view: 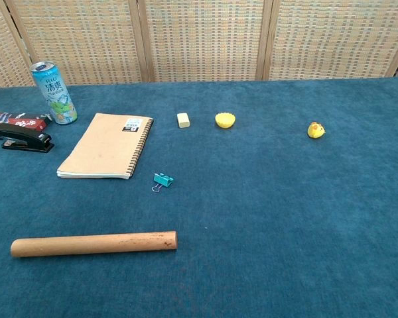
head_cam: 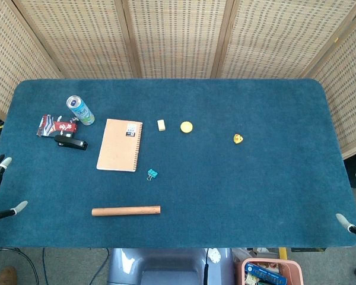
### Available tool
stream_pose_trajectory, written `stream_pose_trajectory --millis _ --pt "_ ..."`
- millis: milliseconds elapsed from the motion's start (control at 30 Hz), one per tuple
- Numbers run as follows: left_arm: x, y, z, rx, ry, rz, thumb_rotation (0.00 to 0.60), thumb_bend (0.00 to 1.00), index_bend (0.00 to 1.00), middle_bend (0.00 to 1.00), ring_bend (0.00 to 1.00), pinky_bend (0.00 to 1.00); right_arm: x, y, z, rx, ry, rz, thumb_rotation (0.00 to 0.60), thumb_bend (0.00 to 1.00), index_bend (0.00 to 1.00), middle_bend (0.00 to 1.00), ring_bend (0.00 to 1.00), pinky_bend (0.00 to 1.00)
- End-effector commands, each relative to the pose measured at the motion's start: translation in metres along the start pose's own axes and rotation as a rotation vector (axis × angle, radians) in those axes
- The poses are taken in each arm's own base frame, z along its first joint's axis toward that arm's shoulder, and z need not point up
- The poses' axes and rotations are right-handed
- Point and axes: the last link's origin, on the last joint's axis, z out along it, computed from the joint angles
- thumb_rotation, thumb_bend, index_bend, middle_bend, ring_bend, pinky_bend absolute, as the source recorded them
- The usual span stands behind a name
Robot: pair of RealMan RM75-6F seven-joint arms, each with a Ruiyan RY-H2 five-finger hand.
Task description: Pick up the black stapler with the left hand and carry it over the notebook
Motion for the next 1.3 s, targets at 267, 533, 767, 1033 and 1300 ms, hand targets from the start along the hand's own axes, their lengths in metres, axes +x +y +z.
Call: stream_pose_trajectory --millis 267,533,767,1033,1300 --pt "-0.012 -0.004 0.027 0.014 -0.056 0.049 0.600 0.01 0.00 0.00 0.00 0.00 0.001 0.003 -0.001 -0.011 0.003 0.001 0.600 0.00 0.00 0.00 0.00 0.00" --pt "-0.040 0.004 0.130 -0.078 -0.243 0.221 0.600 0.11 0.00 0.00 0.00 0.00 -0.005 0.006 0.007 -0.023 -0.012 -0.025 0.600 0.00 0.00 0.00 0.00 0.00" --pt "-0.071 0.015 0.203 -0.069 -0.308 0.309 0.600 0.12 0.06 0.00 0.00 0.01 -0.015 0.012 0.017 -0.062 -0.031 -0.060 0.600 0.00 0.00 0.00 0.00 0.00" --pt "-0.095 0.023 0.234 -0.061 -0.333 0.373 0.600 0.14 0.22 0.02 0.01 0.07 -0.020 0.015 0.017 -0.082 -0.030 -0.087 0.600 0.00 0.00 0.00 0.00 0.00" --pt "-0.112 0.038 0.252 -0.064 -0.326 0.402 0.600 0.14 0.33 0.10 0.07 0.16 -0.025 0.020 0.020 -0.105 -0.046 -0.099 0.600 0.00 0.00 0.00 0.00 0.00"
